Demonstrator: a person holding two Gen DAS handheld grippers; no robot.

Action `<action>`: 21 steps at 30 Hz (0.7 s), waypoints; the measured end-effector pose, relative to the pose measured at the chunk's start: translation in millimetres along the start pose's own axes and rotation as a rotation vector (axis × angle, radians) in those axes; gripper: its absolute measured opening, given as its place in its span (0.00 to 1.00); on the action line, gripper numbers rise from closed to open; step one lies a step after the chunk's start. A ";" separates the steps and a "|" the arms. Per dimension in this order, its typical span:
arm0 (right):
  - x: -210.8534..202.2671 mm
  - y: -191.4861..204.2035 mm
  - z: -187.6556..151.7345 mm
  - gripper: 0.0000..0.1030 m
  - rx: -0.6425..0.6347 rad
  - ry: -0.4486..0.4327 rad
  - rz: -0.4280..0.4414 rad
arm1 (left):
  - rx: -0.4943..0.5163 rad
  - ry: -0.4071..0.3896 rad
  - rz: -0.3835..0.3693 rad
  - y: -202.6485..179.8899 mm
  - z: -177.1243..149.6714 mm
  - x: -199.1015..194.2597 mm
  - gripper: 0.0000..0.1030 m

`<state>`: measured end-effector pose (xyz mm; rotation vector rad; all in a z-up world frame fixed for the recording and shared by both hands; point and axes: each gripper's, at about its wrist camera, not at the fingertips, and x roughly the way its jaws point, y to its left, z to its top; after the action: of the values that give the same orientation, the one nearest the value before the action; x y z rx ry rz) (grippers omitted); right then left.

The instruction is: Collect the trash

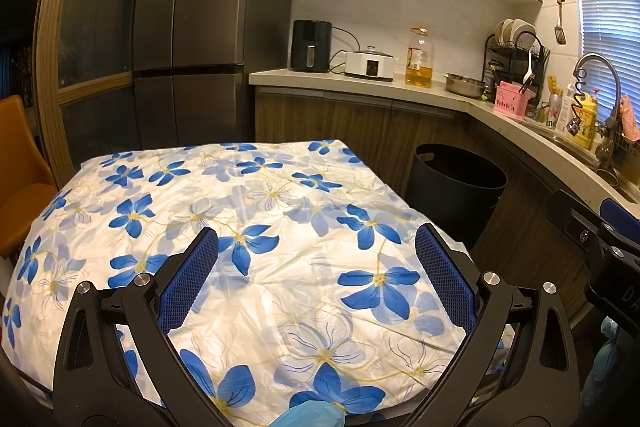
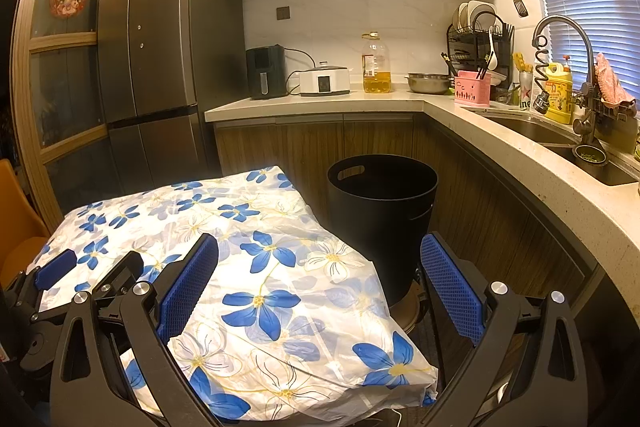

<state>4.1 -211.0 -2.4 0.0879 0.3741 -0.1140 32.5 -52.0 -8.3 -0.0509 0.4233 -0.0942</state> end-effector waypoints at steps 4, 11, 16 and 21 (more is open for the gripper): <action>-0.1 -0.2 -0.1 0.94 0.002 0.000 0.002 | 0.000 -0.001 0.000 1.0 0.5 -0.4 0.94; -0.2 -1.1 -0.1 0.95 0.003 0.000 0.003 | 0.001 0.000 -0.001 0.3 0.1 -0.3 0.94; -0.2 -1.7 0.0 0.95 0.003 0.000 0.002 | 0.008 -0.001 0.001 0.4 0.6 -0.6 0.94; -0.3 -3.9 -0.1 0.94 0.005 0.001 0.005 | 0.024 0.007 -0.002 -4.7 0.7 -0.3 0.86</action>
<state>3.2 -214.8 -2.7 0.0934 0.3745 -0.1095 32.1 -56.7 -7.3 -0.0274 0.4292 -0.1017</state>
